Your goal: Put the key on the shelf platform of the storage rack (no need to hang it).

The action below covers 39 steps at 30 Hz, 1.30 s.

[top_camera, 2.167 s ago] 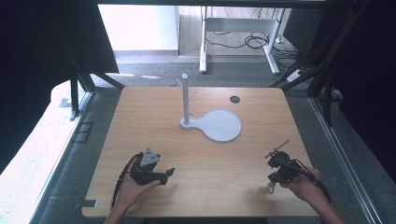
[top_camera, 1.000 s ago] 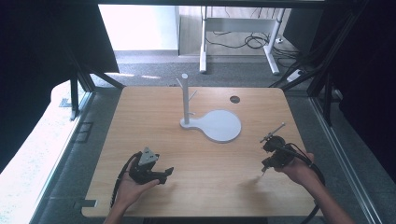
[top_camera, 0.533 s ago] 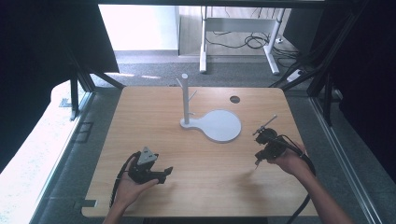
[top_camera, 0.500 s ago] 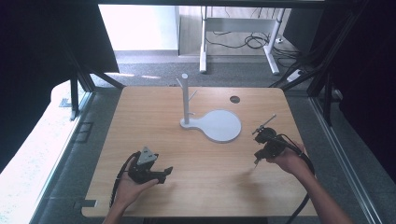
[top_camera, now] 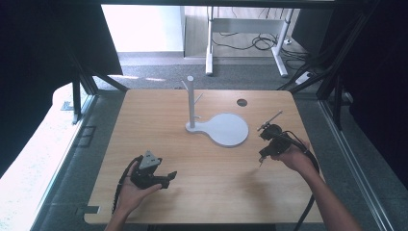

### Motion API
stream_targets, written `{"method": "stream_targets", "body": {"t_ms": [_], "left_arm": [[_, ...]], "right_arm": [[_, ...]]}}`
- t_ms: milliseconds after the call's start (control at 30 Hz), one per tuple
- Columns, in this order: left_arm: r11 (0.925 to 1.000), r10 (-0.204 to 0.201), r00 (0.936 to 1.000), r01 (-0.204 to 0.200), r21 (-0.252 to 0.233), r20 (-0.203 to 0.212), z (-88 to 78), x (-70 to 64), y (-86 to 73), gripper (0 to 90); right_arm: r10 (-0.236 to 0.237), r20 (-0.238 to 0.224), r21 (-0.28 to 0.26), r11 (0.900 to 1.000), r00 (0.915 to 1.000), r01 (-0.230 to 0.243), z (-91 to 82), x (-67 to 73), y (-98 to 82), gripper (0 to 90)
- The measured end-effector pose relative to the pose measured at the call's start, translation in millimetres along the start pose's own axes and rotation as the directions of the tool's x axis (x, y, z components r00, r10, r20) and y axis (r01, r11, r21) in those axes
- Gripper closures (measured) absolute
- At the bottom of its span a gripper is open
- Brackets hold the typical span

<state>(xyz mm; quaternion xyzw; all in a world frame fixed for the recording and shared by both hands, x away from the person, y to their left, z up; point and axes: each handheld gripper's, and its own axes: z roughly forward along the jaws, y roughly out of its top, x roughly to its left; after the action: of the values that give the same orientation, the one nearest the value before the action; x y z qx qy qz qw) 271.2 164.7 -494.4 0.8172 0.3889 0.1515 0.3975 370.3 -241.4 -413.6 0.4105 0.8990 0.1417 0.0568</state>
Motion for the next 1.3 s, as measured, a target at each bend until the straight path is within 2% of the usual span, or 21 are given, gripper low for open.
{"method": "stream_targets", "body": {"t_ms": [400, 867, 1300], "left_arm": [[1.0, -0.002, 1.0, 0.002, 0.002, -0.002, -0.1, 0.8, -0.4, 23.7], [1.0, 0.001, 1.0, -0.001, 0.009, -0.001, 1.6, 0.9, -1.0, 23.7], [1.0, 0.0, 1.0, 0.0, 0.008, 0.001, 2.8, 0.7, -1.5, 23.8]], "right_arm": [[0.008, -0.011, -0.022, 1.0, 0.9999, -0.009, -0.4, -6.9, 16.9, 89.8], [0.014, -0.013, -0.032, 0.999, 0.9998, -0.014, 0.9, -9.2, 32.2, 89.8], [0.012, -0.029, -0.041, 0.999, 0.9995, -0.013, 4.3, -10.8, 55.1, 89.8]]}}
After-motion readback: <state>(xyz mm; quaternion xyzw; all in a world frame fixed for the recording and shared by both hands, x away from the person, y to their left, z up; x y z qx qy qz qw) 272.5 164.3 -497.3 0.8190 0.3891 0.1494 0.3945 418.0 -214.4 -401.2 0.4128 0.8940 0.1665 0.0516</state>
